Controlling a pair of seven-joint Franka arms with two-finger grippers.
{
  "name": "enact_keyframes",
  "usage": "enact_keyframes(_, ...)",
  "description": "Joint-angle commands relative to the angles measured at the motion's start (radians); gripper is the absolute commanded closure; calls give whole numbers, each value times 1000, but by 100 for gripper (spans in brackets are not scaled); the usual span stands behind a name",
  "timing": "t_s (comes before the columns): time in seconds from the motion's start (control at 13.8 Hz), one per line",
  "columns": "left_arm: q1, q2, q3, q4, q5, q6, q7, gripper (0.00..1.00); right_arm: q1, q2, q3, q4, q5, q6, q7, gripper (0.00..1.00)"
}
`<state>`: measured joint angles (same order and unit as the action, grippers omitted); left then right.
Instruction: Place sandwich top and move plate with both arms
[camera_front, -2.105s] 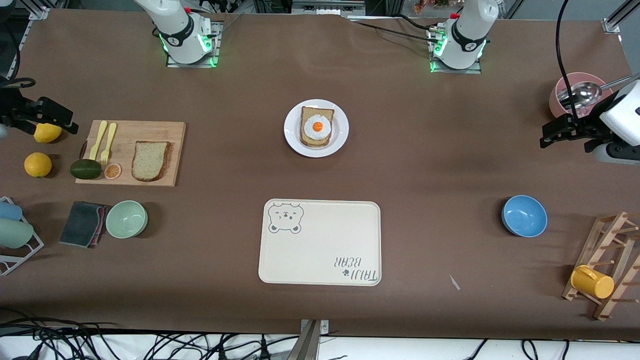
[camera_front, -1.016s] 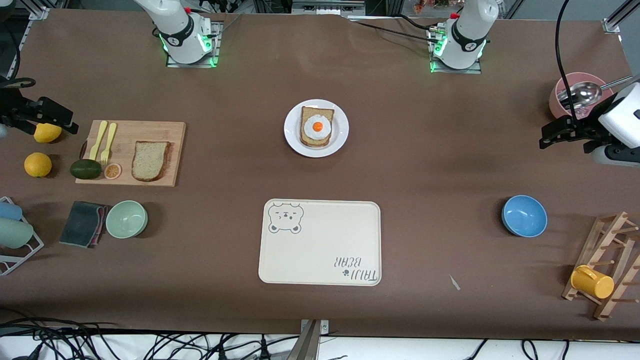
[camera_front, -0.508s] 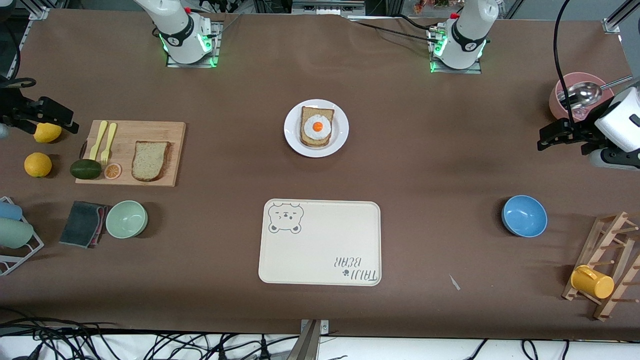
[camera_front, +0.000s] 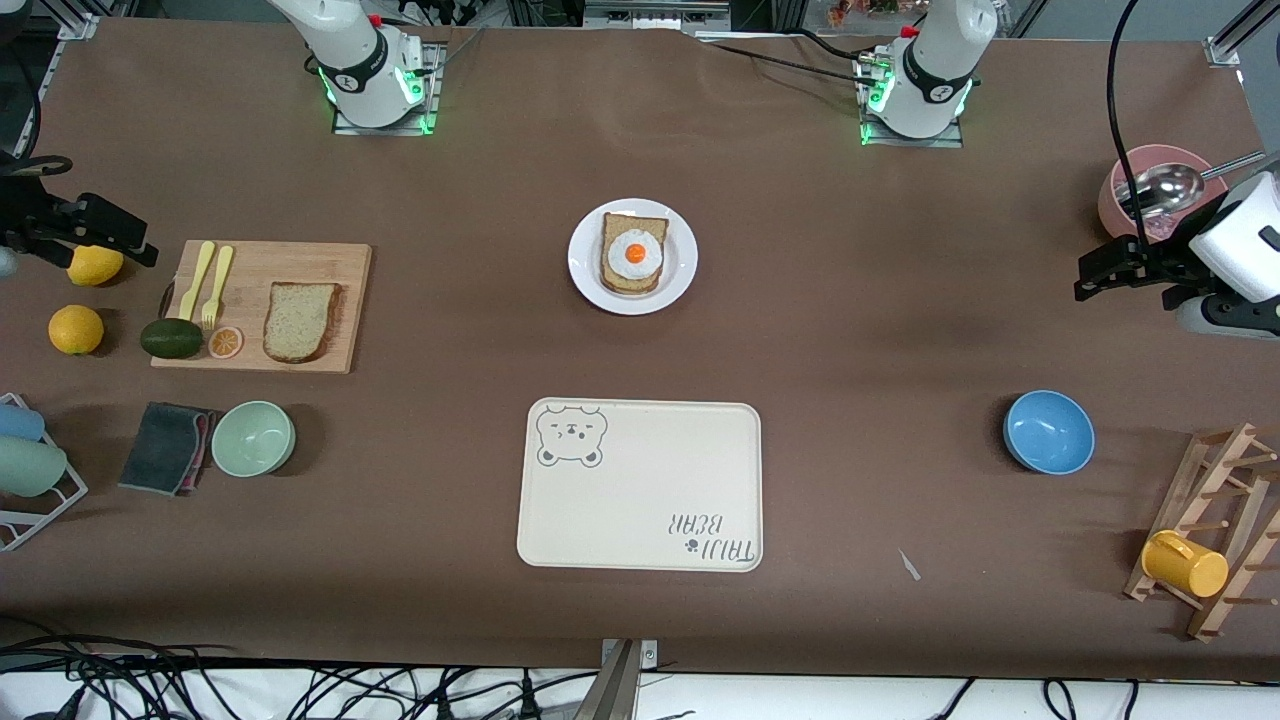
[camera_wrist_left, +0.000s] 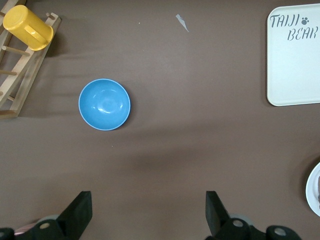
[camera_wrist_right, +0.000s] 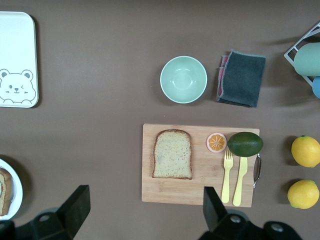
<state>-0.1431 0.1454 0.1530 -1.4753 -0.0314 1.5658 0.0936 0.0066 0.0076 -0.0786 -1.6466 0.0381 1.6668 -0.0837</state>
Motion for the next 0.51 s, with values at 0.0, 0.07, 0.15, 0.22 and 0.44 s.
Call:
enact_keyframes(0.0,-4,-4,-3,13,36,-12,17,0,3,-12,-1,-9,-4,-7,1,0)
enact_keyframes(0.07,-4,-4,-3,13,36,-12,17,0,3,-12,-1,-9,-4,-7,1,0)
enact_keyframes(0.15,-4,-4,-3,13,36,-12,17,0,3,-12,-1,-9,-3,-7,2,0)
enact_keyframes(0.22,-4,-4,-3,13,36,-12,17,0,1,-12,-4,-9,-3,-12,-1,0)
enact_keyframes(0.44,-4,-4,-3,13,36,-12,17,0,-4,17,-7,-15,-4,-48,5,0)
